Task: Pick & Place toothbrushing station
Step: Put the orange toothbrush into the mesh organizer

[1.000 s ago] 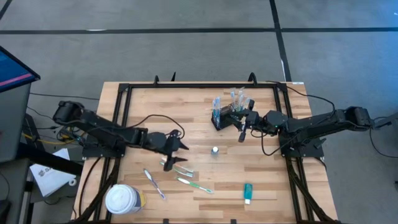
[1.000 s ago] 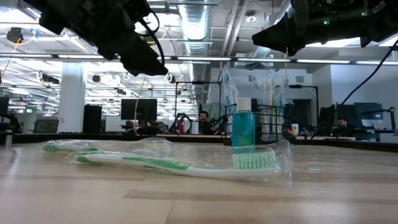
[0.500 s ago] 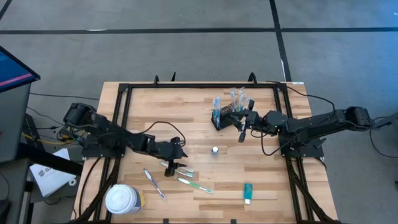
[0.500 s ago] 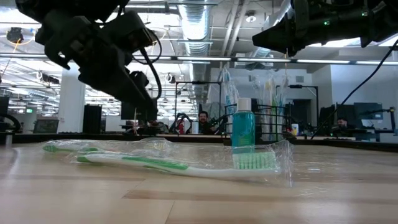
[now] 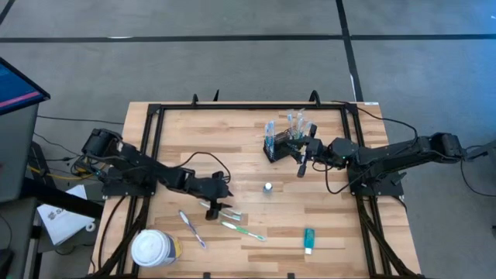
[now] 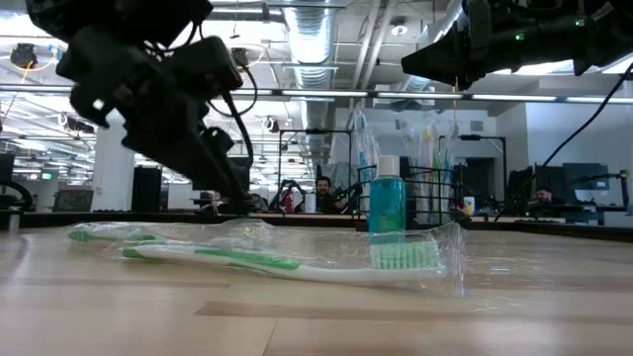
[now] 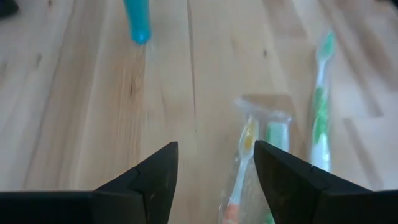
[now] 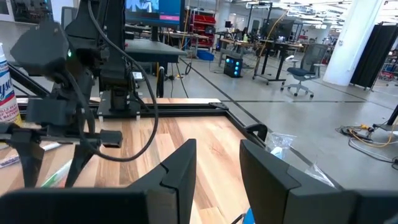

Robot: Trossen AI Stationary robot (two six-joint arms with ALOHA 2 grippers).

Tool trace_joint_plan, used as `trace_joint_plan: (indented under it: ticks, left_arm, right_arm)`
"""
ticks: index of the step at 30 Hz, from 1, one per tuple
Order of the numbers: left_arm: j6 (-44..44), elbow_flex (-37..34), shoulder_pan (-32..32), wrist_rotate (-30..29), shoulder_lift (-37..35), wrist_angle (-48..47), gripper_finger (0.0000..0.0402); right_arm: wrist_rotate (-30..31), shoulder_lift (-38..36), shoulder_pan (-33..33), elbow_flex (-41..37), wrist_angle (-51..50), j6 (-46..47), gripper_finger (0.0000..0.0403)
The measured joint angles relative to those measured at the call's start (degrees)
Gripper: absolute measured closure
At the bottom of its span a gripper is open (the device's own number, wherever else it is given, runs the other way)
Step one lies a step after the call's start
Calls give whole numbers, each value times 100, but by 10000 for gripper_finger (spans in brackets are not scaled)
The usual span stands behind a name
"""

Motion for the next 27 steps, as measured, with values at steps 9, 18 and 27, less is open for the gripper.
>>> trace_joint_plan:
  ticks: [9, 18, 27]
  left_arm:
    - [-56, 0, -9, 29, 554, 191, 201]
    - [-299, 0, -108, 168, 620, 418, 202]
    - [-297, 0, -270, 171, 620, 520, 215]
  right_arm:
    - [2, 1, 0, 0, -49, 0, 290]
    - [2, 0, -1, 0, -94, 0, 290]
    - [4, -1, -1, 0, -96, 0, 290]
